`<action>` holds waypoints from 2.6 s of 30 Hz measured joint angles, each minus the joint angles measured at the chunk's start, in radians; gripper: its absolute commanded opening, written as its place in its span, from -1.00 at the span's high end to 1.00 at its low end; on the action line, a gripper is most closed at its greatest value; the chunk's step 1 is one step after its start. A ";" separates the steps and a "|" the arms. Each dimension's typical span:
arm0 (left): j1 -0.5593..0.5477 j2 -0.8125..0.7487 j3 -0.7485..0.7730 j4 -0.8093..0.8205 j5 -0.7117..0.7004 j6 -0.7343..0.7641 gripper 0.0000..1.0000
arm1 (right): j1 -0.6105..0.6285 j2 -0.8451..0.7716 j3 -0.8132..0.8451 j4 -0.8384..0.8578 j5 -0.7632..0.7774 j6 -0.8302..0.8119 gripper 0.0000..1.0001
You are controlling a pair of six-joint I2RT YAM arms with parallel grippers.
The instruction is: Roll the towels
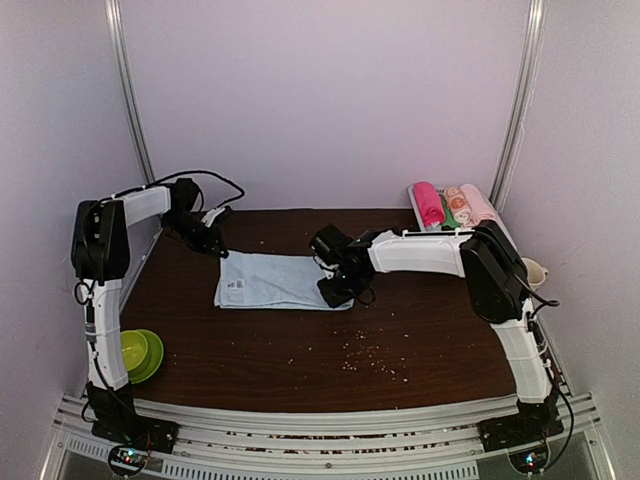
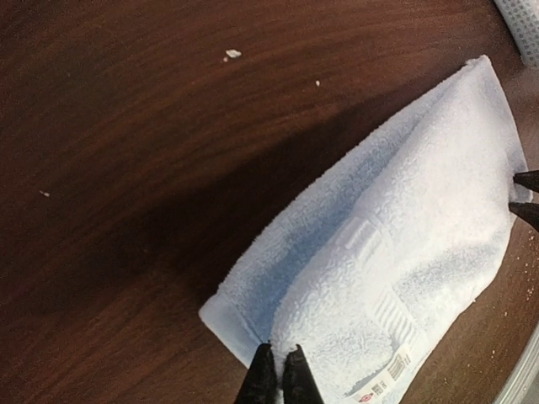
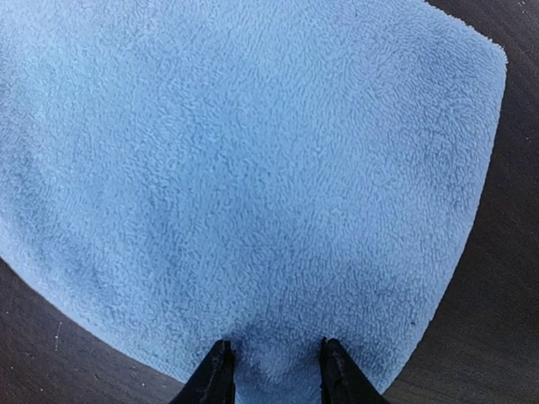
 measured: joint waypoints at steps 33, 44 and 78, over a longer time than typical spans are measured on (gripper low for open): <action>-0.124 -0.322 -0.216 0.087 -0.174 0.130 -0.03 | -0.120 -0.258 -0.185 0.278 -0.212 0.068 -0.99; -0.144 -0.131 -0.206 0.049 -0.062 0.171 0.36 | -0.189 0.080 0.063 0.517 -0.534 0.376 -0.99; -0.175 -0.093 0.017 -0.107 -0.285 0.175 -0.43 | -0.190 -0.068 -0.017 0.360 -0.337 0.336 -0.99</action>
